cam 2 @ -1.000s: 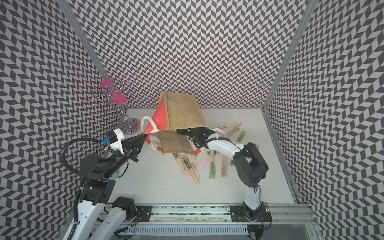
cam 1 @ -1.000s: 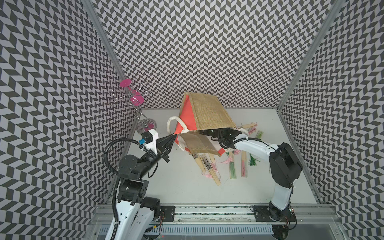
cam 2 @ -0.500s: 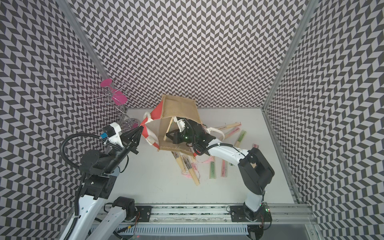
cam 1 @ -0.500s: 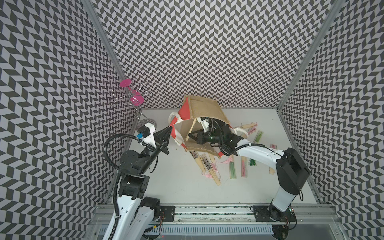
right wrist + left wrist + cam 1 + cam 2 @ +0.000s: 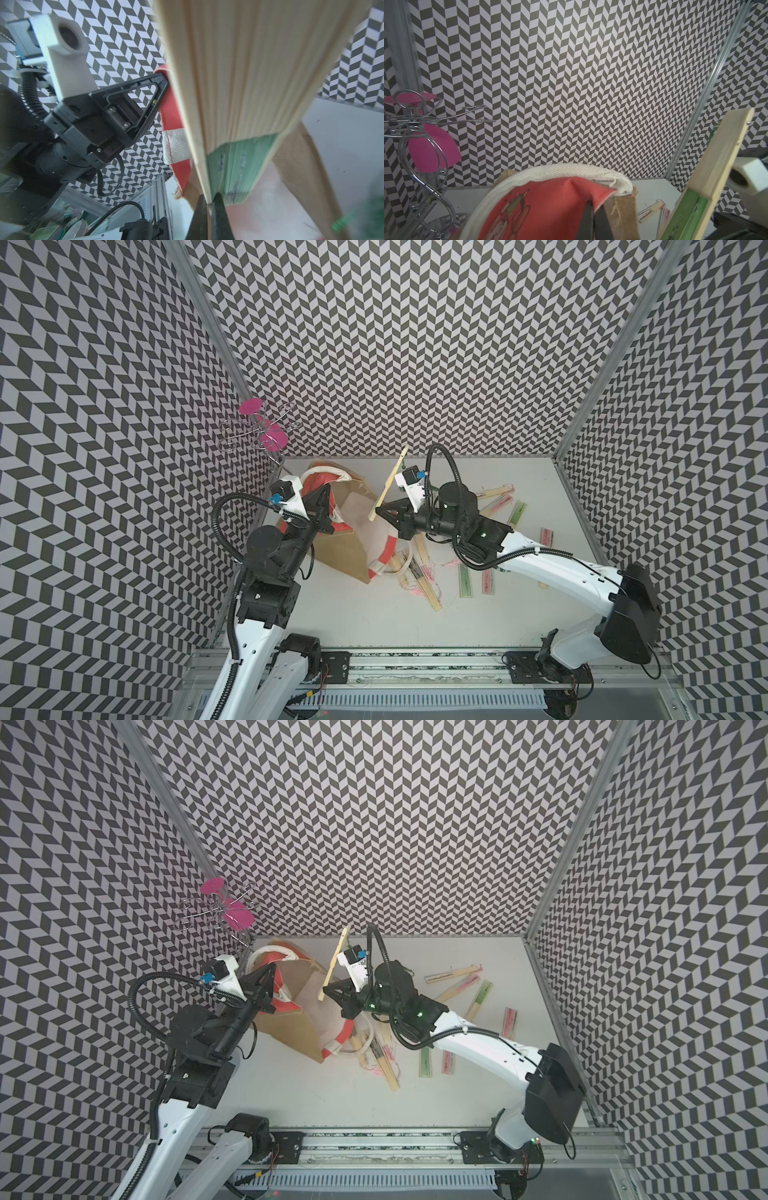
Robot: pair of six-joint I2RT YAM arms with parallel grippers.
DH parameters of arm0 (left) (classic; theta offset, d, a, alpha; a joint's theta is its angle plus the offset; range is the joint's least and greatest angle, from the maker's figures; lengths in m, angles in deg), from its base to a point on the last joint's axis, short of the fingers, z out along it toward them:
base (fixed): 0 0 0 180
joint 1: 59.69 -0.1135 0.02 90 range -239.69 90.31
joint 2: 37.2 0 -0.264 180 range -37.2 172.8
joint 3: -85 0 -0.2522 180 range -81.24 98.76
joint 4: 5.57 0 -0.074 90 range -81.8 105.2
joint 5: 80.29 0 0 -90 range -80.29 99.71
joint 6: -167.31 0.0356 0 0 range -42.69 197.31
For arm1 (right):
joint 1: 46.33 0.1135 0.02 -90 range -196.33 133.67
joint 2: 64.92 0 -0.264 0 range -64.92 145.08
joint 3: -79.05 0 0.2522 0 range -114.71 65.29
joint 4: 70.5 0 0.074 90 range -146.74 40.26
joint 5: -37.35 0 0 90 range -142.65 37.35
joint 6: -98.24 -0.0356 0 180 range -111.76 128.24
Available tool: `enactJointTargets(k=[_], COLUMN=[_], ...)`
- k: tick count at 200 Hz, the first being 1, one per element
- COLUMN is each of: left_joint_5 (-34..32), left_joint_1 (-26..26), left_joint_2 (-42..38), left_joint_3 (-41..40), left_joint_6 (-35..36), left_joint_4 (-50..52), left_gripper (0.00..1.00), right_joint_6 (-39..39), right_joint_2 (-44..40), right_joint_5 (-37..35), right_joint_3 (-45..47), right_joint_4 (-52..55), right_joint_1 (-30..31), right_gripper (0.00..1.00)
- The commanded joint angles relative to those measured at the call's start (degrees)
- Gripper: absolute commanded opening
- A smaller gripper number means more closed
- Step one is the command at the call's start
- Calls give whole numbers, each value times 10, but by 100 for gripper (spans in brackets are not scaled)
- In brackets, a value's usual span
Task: Take out the folding fans from the tote bags
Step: Pick up the folding fan from the canvas bag, then place the folding fan at the center of the board.
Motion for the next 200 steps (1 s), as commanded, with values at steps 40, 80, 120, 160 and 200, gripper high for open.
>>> enactJointTargets(k=[40, 80, 120, 160, 200], left_joint_5=[-61, -109, -91, -58, -90], left_joint_1=[0, -1, -1, -1, -1], left_joint_2=[28, 52, 36, 28, 38], left_joint_3=[51, 70, 94, 147, 207], left_joint_6=[-5, 6, -2, -31, -33], left_joint_4=[24, 58, 54, 71, 86], left_gripper=[0, 0, 0, 0, 0], right_joint_6=[13, 0, -31, -30, -13], right_joint_2=[-30, -46, -47, -8, 86], right_joint_5=[-71, -145, -177, -157, -106], right_joint_3=[-48, -88, -94, -95, -143], right_joint_4=[81, 195, 303, 368, 399], right_joint_1=[1, -3, -44, -109, -117], right_gripper=[0, 0, 0, 0, 0])
